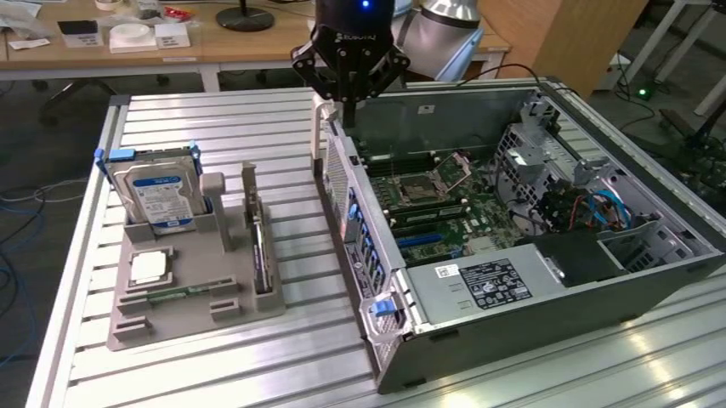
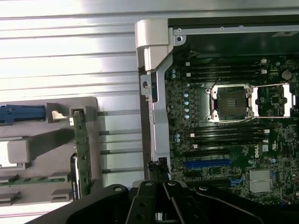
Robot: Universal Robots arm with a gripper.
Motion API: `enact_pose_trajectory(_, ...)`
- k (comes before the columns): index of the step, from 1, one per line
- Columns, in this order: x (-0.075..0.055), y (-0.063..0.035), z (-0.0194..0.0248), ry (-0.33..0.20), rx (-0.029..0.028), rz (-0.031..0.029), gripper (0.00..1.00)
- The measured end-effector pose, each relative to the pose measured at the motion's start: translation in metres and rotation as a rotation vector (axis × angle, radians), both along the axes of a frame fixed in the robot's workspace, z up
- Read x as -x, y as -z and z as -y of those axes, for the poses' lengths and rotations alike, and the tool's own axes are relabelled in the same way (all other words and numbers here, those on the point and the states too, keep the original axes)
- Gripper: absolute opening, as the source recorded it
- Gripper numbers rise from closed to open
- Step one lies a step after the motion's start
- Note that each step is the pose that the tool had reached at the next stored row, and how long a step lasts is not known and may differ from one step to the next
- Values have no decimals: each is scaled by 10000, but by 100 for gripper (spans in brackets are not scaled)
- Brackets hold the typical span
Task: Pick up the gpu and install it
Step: 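Reach for the gpu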
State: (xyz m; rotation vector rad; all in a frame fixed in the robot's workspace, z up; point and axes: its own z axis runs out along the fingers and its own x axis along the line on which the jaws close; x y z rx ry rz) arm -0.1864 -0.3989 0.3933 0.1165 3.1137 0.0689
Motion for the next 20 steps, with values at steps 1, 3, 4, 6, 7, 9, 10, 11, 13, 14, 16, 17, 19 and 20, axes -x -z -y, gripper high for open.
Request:
enact_pose_trajectory(1, 14, 0, 0, 0, 0, 1, 11)
enact_pose_trajectory(3, 41, 0, 0, 0, 1, 0, 11)
enact_pose_trajectory(4, 56, 0, 0, 0, 0, 0, 11)
enact_pose_trajectory(6, 84, 0, 0, 1, 0, 0, 11)
enact_pose_trajectory(7, 98, 0, 0, 1, 0, 0, 11)
enact_pose_trajectory(9, 127, 0, 0, 1, 0, 0, 11)
enact_pose_trajectory(10, 141, 0, 0, 1, 0, 1, 11)
enact_pose_trajectory(11, 156, 0, 0, 0, 1, 0, 11)
enact_pose_trajectory(13, 182, 0, 0, 0, 0, 0, 11)
enact_pose_trajectory(14, 198, 0, 0, 1, 0, 1, 11)
enact_pose_trajectory(16, 228, 0, 0, 0, 0, 1, 11)
enact_pose_trajectory(17, 242, 0, 0, 0, 0, 0, 11)
enact_pose_trajectory(19, 272, 0, 0, 1, 0, 0, 11)
enact_pose_trajectory(20, 287, 0, 0, 1, 0, 0, 11)
